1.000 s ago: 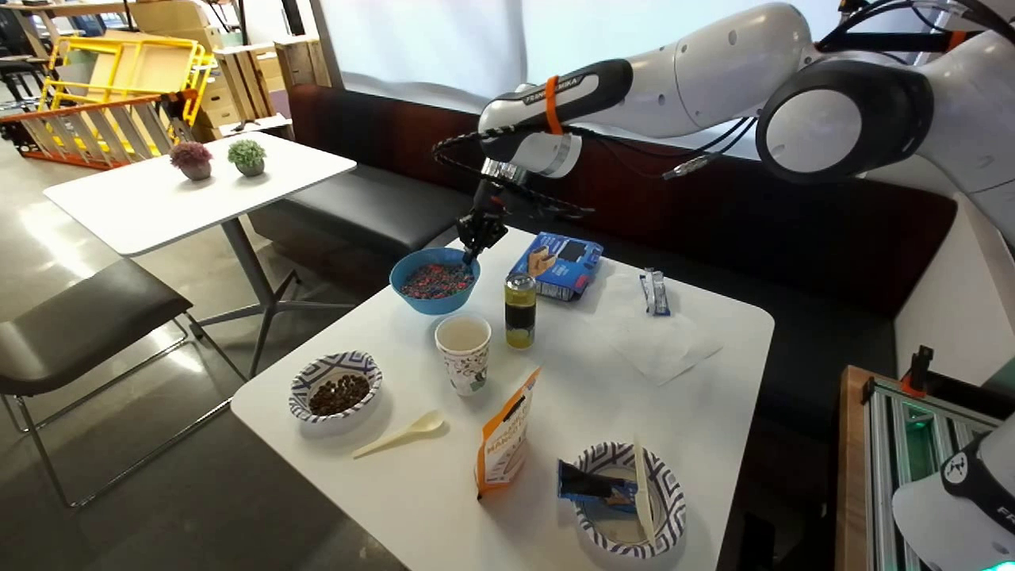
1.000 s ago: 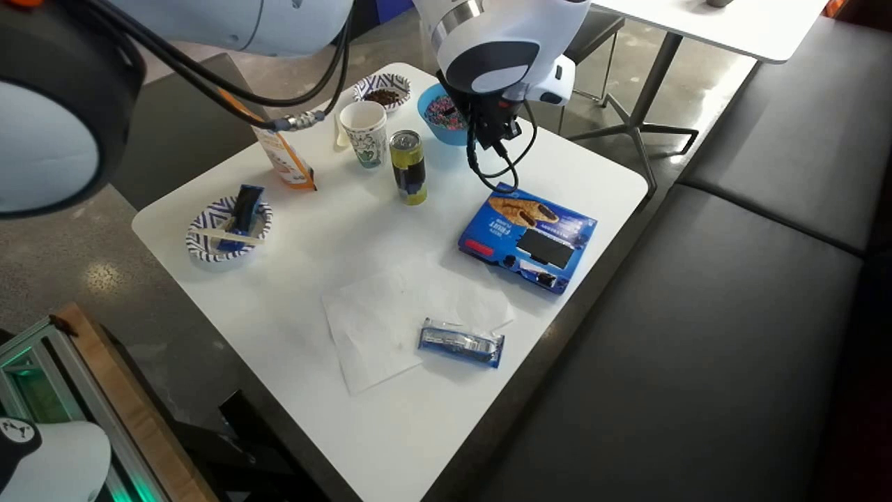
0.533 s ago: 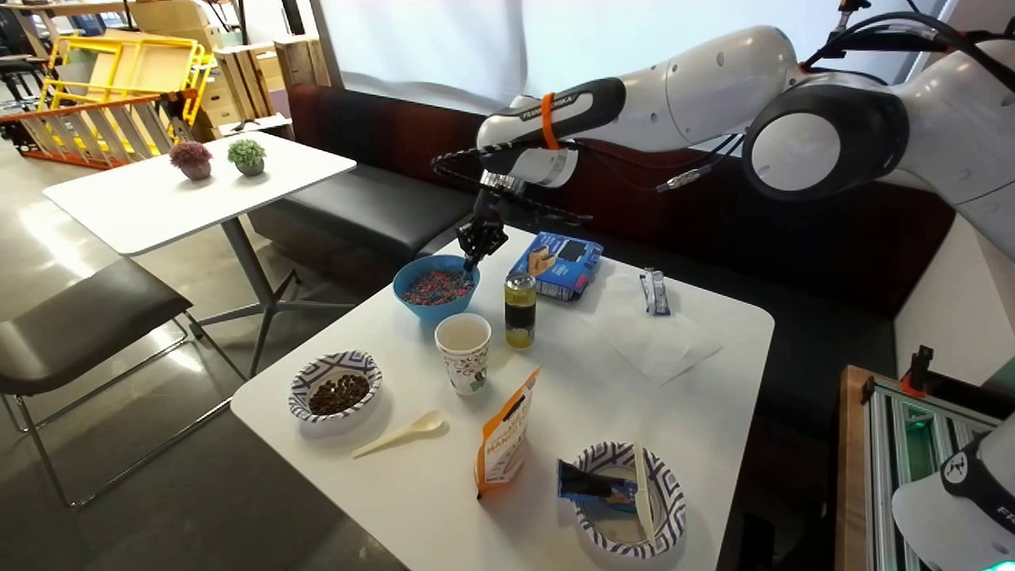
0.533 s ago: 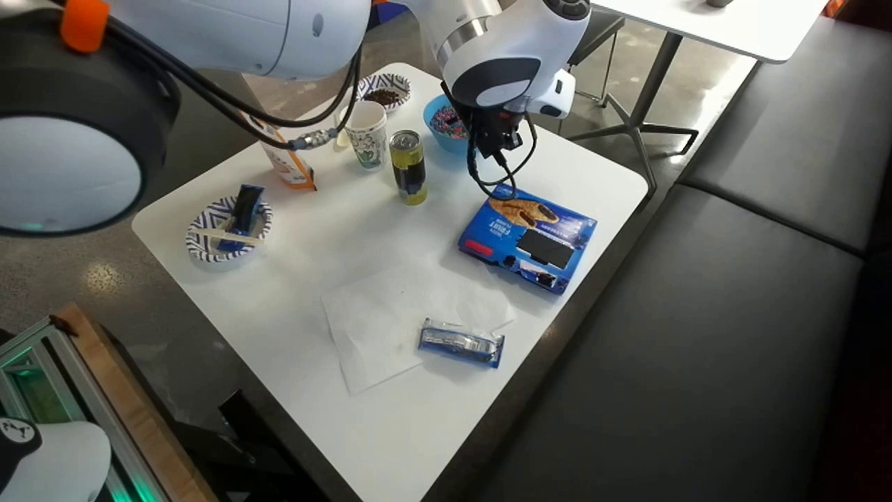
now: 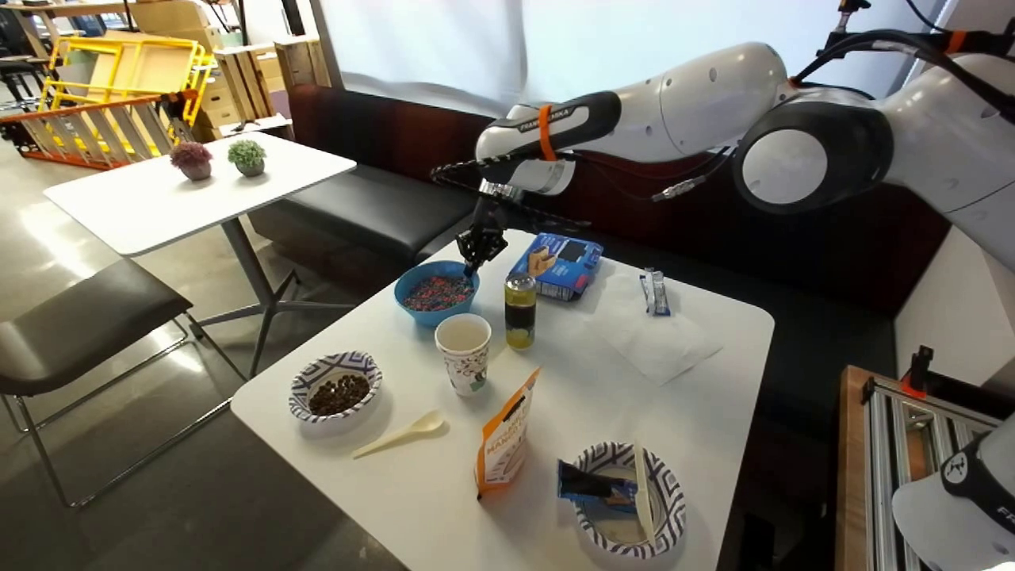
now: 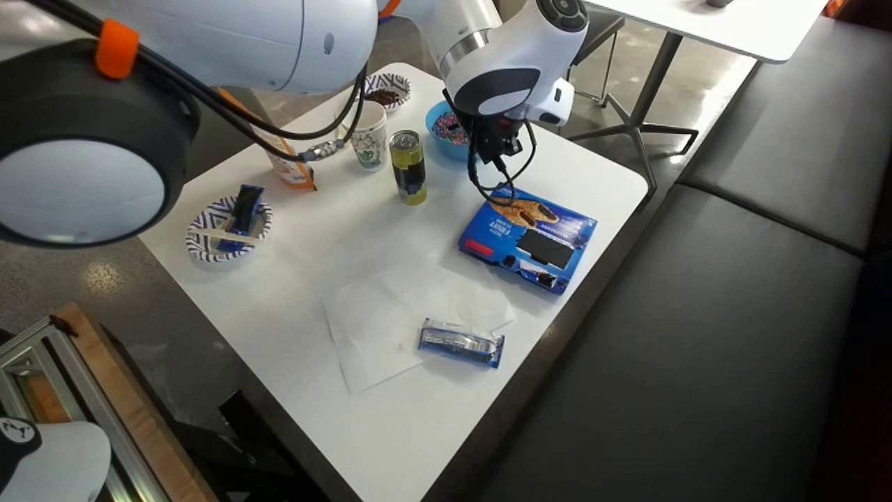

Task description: Move the blue bowl backwards.

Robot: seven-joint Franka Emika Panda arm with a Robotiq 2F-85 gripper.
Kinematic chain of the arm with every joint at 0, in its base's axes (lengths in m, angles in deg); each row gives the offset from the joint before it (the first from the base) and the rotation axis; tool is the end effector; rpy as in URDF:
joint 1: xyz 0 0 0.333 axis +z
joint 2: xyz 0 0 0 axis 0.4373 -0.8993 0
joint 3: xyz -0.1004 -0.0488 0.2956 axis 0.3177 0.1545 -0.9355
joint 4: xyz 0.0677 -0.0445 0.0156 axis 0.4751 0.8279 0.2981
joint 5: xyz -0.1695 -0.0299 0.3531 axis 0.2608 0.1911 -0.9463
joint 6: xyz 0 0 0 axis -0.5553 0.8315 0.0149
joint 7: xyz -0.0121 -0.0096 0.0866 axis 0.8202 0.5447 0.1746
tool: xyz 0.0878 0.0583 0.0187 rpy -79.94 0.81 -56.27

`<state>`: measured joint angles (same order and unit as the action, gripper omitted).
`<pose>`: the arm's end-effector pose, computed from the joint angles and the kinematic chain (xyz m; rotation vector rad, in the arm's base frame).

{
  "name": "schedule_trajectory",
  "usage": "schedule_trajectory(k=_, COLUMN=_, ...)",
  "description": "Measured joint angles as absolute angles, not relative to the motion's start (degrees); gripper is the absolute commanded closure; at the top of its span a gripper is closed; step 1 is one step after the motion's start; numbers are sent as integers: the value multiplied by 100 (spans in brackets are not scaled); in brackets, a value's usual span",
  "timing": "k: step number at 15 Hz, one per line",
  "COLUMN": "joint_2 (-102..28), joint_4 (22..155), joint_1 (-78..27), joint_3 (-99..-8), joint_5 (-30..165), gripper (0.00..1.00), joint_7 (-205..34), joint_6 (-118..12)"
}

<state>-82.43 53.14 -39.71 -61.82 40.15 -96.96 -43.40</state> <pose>0.7821 -0.1379 0.2048 -2.6923 0.4267 -0.2244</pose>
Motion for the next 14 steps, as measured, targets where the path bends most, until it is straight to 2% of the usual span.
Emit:
schedule_trajectory(k=2, joint_2=-8273, joint_4=5286, joint_1=-3972, joint_3=-6191, joint_5=4022, gripper=99, joint_7=-9694, joint_6=-4336)
schedule_trajectory(k=3, joint_2=-8278, joint_4=5270, joint_1=-3972, joint_3=-6192, joint_5=4025, gripper=78, joint_7=-9693, joint_6=-4316)
schedule_trajectory(k=4, joint_2=-8281, joint_4=5250, joint_1=-3973, joint_3=-6193, joint_5=4035, gripper=69, joint_7=-9693, joint_6=-4283)
schedule_trajectory(k=13, joint_2=-7810, joint_4=4911, joint_1=-4088, joint_3=-6084, joint_5=4065, gripper=2, joint_7=-9494, joint_6=-3506)
schedule_trajectory(k=14, joint_2=-7652, joint_4=4968, joint_1=-4086, joint_3=-6004, joint_5=4107, gripper=0, joint_7=-9458, joint_6=-3429)
